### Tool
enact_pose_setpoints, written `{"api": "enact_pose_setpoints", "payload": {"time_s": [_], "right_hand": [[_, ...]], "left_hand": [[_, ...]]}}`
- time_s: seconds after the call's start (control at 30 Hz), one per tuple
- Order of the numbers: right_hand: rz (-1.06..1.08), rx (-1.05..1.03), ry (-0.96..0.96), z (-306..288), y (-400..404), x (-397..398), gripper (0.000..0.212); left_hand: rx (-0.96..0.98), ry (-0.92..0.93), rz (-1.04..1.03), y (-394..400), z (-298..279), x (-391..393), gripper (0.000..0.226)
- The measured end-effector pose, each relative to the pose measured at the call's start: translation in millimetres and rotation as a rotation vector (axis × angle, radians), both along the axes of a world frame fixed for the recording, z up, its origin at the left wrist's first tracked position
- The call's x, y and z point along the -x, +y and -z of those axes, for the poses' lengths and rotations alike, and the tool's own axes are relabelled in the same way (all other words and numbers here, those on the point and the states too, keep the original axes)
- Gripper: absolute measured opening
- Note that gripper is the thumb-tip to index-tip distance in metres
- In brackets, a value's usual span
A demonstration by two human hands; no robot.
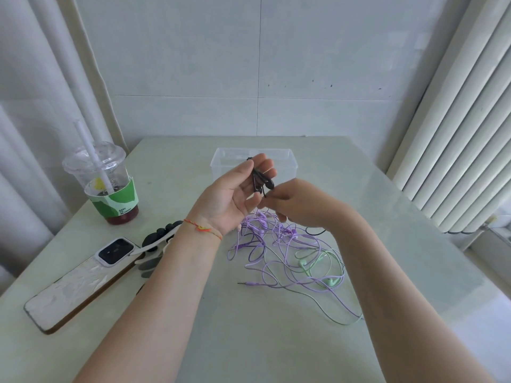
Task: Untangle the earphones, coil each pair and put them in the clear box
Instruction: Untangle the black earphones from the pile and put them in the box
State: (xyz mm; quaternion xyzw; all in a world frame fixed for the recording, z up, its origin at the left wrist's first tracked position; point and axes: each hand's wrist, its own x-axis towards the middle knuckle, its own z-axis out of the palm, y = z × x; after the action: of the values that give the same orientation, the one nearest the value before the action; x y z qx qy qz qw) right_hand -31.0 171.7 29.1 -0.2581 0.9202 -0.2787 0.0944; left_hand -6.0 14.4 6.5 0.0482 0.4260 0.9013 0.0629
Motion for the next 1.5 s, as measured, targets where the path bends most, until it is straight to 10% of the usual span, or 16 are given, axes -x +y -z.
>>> {"api": "enact_pose_setpoints", "payload": {"time_s": [0.5, 0.8, 1.13, 1.5], "right_hand": [[0.081, 0.159, 0.187, -14.3, 10.2, -0.7, 0.017], [0.167, 0.367, 0.186, -5.9, 16.5, 11.3, 0.012], [0.051, 0.114, 0.073, 1.4, 6.2, 6.3, 0.034], [-0.022, 0.062, 0.074, -2.2, 3.1, -0.5, 0.017]], "left_hand": [[0.715, 0.001, -0.088, 5.0, 4.7, -2.1, 0.035], [0.377, 0.003, 0.193, 4.6, -4.2, -7.5, 0.027], [0.045, 0.045, 0.001, -2.4, -2.2, -1.0, 0.024], [0.431, 0.037, -0.161, -3.2, 7.9, 4.5, 0.022]]}}
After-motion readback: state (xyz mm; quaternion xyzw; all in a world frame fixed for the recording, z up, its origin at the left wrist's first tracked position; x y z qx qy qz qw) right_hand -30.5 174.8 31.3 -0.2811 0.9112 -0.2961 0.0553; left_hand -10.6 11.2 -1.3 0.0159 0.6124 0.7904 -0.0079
